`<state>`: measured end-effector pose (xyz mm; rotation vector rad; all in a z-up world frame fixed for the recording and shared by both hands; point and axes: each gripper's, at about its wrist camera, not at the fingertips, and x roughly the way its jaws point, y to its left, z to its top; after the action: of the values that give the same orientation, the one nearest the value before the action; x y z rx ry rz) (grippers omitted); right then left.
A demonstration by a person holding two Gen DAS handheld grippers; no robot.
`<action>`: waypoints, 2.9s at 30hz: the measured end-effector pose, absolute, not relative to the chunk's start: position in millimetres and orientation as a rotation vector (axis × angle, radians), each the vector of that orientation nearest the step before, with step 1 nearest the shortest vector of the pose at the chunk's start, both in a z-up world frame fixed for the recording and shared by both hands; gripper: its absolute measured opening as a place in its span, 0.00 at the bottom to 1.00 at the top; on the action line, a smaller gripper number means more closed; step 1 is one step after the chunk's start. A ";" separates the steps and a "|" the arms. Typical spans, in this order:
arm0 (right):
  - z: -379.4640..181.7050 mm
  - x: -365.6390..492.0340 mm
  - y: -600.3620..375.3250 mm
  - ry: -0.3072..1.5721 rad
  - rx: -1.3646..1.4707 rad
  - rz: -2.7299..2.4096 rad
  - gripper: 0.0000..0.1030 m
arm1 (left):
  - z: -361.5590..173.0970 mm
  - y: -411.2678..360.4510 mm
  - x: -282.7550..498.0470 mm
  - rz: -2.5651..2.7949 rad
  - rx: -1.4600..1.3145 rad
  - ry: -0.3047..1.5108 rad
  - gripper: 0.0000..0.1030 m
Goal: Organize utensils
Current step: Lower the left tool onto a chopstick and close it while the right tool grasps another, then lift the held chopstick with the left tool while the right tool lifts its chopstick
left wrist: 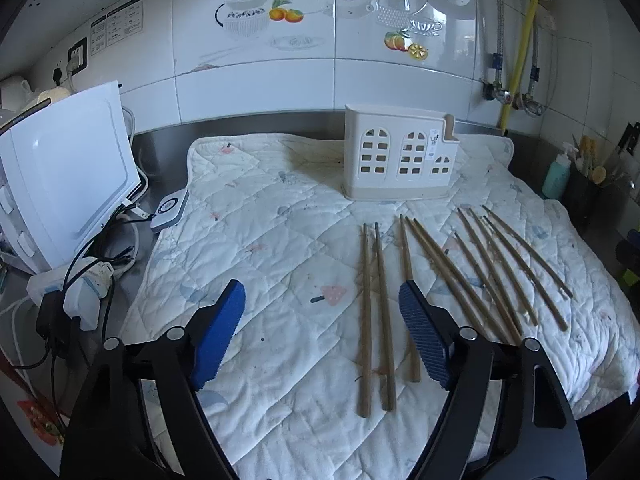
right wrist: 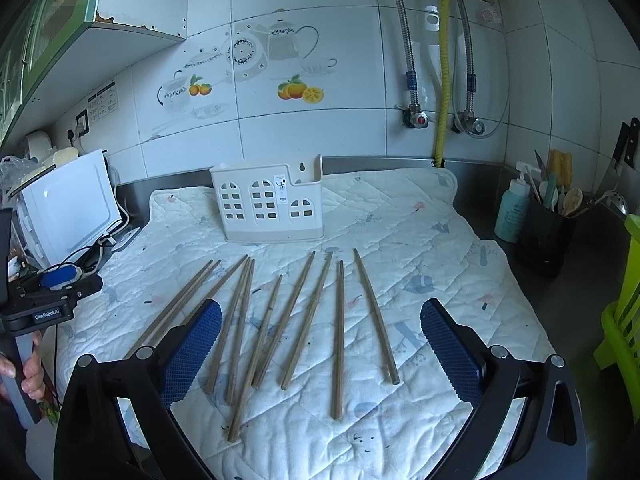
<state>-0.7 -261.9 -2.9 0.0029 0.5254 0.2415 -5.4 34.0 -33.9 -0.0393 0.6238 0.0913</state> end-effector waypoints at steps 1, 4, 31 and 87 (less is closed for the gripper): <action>-4.3 -1.0 -263.3 0.527 0.007 0.239 0.94 | -38.1 35.0 -5.2 0.085 -0.044 0.635 0.69; -8.7 -0.1 -267.9 0.536 0.024 0.235 0.93 | -53.9 32.0 -3.7 0.046 -0.047 0.683 0.57; -70.1 25.7 -300.5 0.669 0.070 0.173 0.70 | -120.8 14.8 21.9 -0.012 -0.016 0.801 0.32; 33.8 39.8 -287.5 0.467 -0.068 0.233 0.07 | -28.6 39.8 22.4 -0.154 -0.080 0.614 0.04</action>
<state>39.8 -287.5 33.8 -0.0675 0.4667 0.2332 22.4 39.8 -28.6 -0.0797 0.6143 -0.1537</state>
